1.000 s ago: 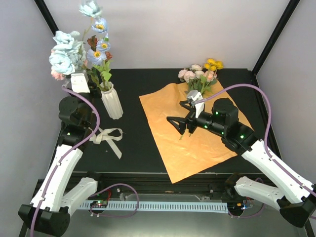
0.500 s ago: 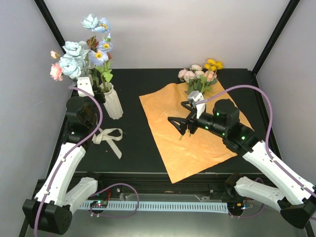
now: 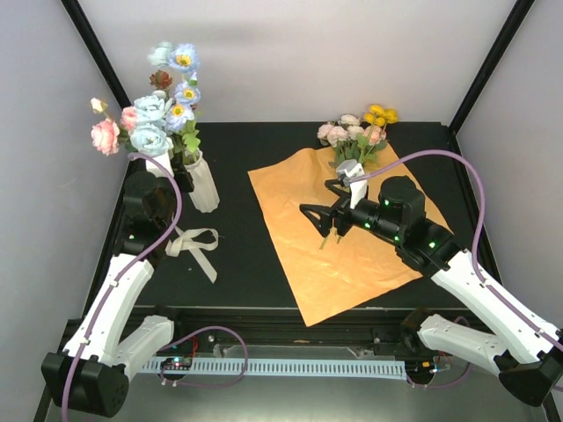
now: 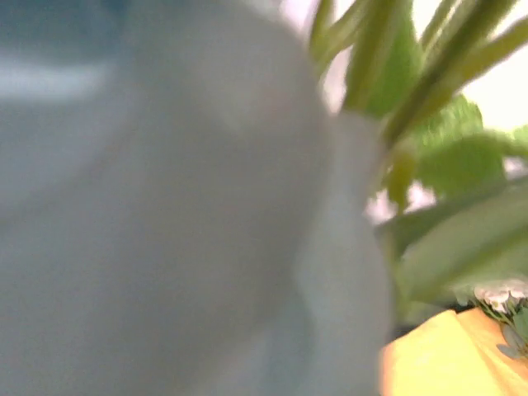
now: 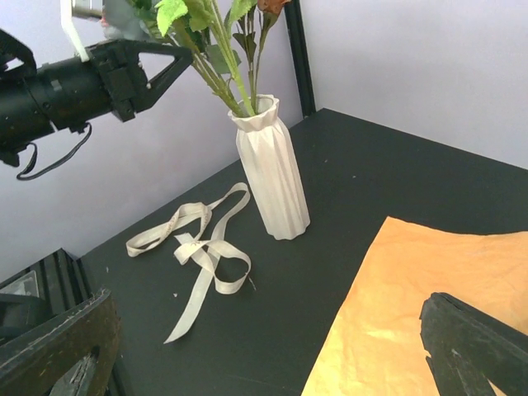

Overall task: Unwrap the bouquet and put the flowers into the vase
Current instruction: Insert the fake flower into the vase.

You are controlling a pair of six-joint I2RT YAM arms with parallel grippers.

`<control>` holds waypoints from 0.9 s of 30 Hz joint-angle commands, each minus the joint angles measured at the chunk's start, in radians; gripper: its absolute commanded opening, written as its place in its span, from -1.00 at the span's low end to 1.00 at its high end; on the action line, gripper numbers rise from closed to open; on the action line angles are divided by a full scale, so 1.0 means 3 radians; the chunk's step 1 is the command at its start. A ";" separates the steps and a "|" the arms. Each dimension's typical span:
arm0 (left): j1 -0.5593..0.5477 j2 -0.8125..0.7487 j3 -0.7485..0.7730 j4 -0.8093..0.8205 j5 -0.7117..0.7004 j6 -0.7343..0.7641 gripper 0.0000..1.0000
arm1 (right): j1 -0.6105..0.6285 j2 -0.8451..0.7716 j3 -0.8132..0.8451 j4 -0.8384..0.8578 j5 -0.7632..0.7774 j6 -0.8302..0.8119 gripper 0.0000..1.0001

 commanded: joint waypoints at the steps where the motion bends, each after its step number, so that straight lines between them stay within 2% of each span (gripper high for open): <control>1: 0.0018 -0.0048 -0.0001 -0.0316 0.0113 -0.0135 -0.77 | 0.0008 -0.0003 0.0004 0.0009 0.0171 0.0120 1.00; 4: 0.0019 -0.0110 -0.0020 -0.0394 0.0107 -0.0126 -0.65 | 0.0010 -0.0002 0.0020 -0.0004 0.0224 0.0144 1.00; 9: 0.0017 -0.0206 0.0001 -0.0553 0.0263 -0.0248 0.05 | 0.0008 0.0003 0.0036 -0.0031 0.0448 0.0302 1.00; 11: 0.0019 -0.0250 0.0048 -0.0682 0.0408 -0.0301 0.21 | 0.0008 0.0006 0.0041 -0.0047 0.0542 0.0392 1.00; 20: 0.0014 -0.0587 0.0134 -0.1104 0.0620 -0.0486 0.67 | 0.0005 0.0171 0.0081 -0.0185 0.0525 0.0578 1.00; 22: 0.0017 -0.0650 0.0189 -0.1253 0.0742 -0.0537 0.93 | 0.0006 0.0174 0.0075 -0.0220 0.0566 0.0633 1.00; 27: -0.0059 -0.0778 0.0122 -0.1312 0.1031 -0.0692 0.98 | 0.0008 0.0169 -0.0008 -0.0195 0.0781 0.0713 1.00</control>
